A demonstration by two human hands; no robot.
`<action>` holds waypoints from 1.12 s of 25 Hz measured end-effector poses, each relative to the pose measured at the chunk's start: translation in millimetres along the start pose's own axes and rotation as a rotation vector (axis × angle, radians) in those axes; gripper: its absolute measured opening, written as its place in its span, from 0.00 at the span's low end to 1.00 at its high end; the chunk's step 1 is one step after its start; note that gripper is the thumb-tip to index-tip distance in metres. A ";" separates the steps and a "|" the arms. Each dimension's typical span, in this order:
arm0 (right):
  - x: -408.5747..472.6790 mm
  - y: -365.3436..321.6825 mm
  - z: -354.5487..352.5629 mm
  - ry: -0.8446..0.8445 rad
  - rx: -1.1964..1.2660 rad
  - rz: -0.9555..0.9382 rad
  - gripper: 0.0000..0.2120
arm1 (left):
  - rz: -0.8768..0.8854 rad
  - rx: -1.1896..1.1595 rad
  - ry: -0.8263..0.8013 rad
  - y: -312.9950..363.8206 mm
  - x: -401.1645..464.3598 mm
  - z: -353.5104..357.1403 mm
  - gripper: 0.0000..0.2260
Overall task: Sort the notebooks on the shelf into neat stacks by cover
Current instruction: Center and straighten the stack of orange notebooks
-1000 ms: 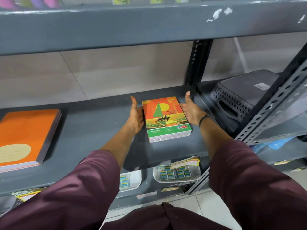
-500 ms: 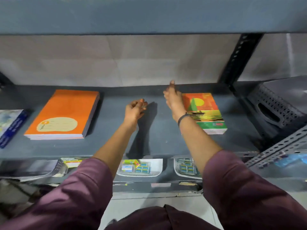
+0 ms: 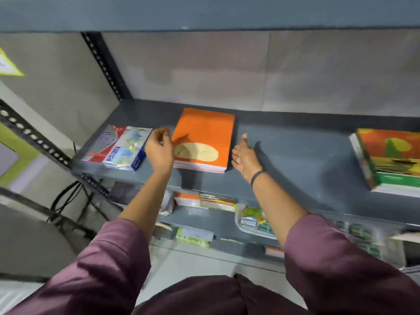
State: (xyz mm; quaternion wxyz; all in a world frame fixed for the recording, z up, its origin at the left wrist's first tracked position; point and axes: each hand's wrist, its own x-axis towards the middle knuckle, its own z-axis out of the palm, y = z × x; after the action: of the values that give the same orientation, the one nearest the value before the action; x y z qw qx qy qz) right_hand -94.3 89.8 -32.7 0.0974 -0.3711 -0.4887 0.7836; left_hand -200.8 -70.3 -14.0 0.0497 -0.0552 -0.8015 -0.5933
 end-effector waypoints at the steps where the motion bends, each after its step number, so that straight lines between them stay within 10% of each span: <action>1: 2.3 5.3 9.8 0.028 -0.018 -0.013 0.34 | -0.057 0.015 0.019 -13.6 11.0 -12.9 0.12; 8: 2.5 13.9 32.8 0.121 -0.149 -0.035 0.32 | -0.403 -0.144 -0.616 -42.1 47.2 -20.3 0.30; 28: 49.2 -39.8 34.9 0.048 -0.065 0.081 0.44 | -0.609 -0.240 -0.891 -5.0 116.9 27.7 0.41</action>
State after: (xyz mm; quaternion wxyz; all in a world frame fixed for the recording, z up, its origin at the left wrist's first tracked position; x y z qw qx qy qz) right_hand -161.0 111.0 -14.7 0.0650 -0.4122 -0.4960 0.7615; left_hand -317.5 -41.9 -9.9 -0.4746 -0.0718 -0.6517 -0.5873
